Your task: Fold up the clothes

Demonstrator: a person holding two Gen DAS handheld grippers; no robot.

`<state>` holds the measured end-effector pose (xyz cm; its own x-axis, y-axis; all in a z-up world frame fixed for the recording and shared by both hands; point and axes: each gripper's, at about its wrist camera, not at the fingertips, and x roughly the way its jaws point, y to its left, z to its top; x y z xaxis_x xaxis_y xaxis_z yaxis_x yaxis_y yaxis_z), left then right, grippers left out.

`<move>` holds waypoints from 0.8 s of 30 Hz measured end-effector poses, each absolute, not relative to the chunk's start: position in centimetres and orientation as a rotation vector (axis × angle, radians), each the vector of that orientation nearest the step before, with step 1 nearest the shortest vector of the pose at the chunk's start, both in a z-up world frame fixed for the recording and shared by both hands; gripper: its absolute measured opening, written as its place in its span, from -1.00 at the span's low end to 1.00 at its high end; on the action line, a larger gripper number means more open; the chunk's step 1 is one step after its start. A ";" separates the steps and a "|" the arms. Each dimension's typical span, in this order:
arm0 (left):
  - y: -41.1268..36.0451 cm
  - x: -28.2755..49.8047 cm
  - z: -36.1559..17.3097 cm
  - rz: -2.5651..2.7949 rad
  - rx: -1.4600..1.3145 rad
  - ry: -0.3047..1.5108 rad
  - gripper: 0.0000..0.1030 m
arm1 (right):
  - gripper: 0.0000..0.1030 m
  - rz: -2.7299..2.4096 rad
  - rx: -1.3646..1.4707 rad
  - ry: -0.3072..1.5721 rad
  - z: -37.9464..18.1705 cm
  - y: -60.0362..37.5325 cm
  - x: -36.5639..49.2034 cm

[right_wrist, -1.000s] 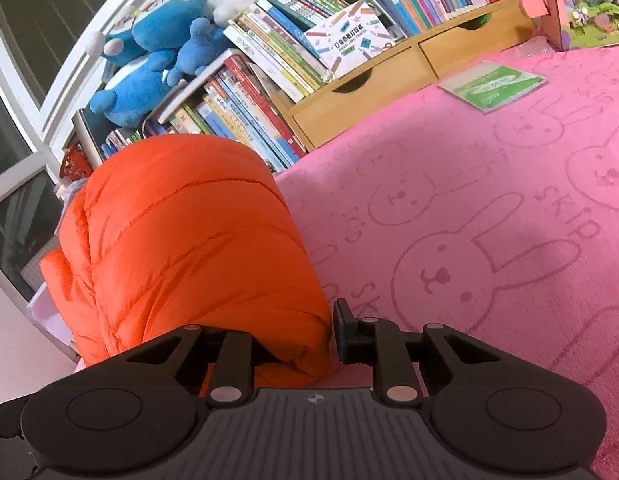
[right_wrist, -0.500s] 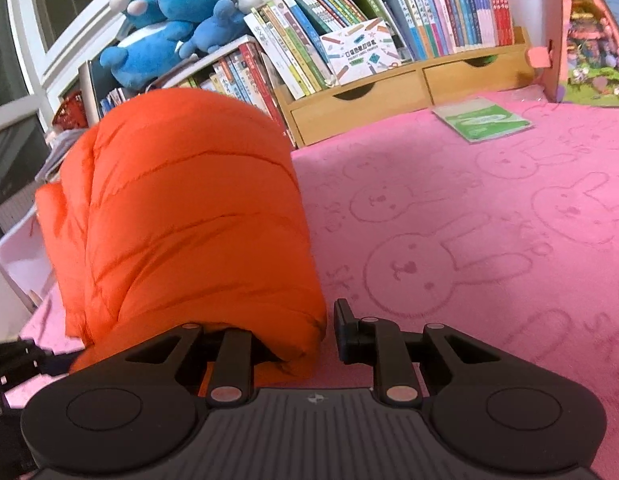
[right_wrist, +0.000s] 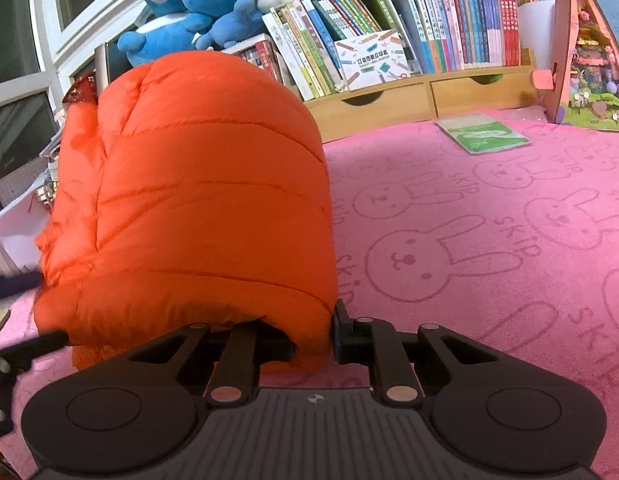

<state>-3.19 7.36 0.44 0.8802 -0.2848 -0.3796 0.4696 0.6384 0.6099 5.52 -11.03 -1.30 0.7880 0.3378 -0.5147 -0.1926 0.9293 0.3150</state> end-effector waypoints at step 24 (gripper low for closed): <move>2.9 2.8 -3.8 -0.588 0.945 0.370 -0.25 | -0.65 0.309 0.335 0.614 -1.6 -12.2 6.1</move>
